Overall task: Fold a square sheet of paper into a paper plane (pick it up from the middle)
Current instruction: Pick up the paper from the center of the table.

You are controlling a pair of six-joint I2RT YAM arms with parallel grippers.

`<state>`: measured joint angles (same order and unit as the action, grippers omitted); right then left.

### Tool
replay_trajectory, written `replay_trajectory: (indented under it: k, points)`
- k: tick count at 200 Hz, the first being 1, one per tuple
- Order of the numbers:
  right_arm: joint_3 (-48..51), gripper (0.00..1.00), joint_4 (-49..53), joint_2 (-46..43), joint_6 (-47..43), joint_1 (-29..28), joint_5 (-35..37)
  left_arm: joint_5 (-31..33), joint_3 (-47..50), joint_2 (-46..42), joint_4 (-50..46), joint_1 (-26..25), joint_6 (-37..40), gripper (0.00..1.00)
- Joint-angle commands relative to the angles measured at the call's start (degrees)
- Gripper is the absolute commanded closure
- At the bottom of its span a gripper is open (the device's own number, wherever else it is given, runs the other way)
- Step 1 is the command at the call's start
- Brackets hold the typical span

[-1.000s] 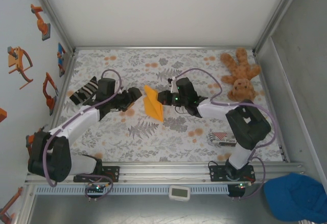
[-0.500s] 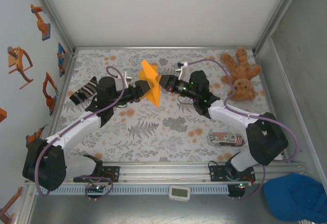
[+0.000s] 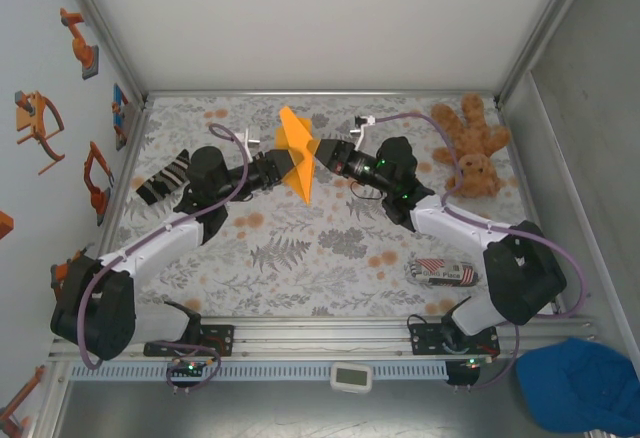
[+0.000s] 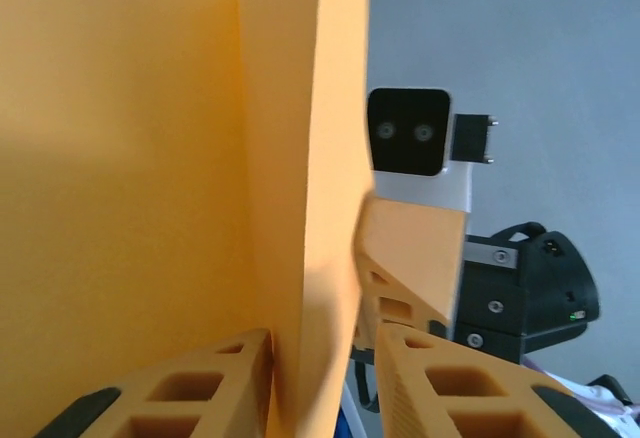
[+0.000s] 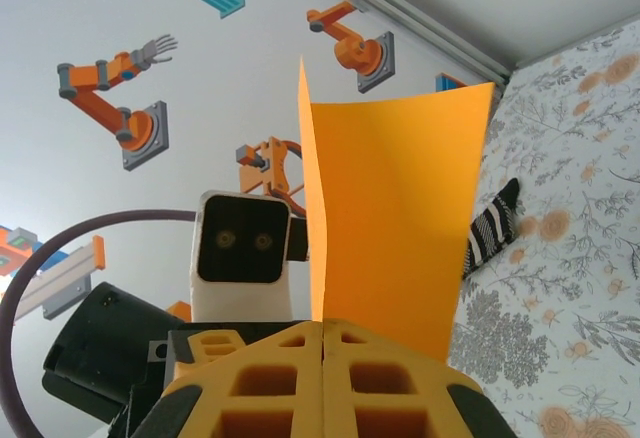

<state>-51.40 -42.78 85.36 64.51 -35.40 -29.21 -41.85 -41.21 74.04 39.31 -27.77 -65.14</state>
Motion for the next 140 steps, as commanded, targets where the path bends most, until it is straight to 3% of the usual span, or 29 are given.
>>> replay_trajectory:
  k: [1,59,140]
  points:
    - [0.7,1.0,-4.4,-0.8,1.6,0.7,-1.0,-1.9,0.5,0.0,7.1,-0.3,-1.5,0.71]
    - [1.0,1.0,-5.7,0.0,2.3,0.9,-1.6,-1.7,-0.3,0.8,4.7,-0.2,-0.9,0.81]
    - [1.0,1.0,-5.9,0.7,2.1,1.2,-1.5,-4.7,-0.7,3.1,10.3,-0.6,-4.2,0.82]
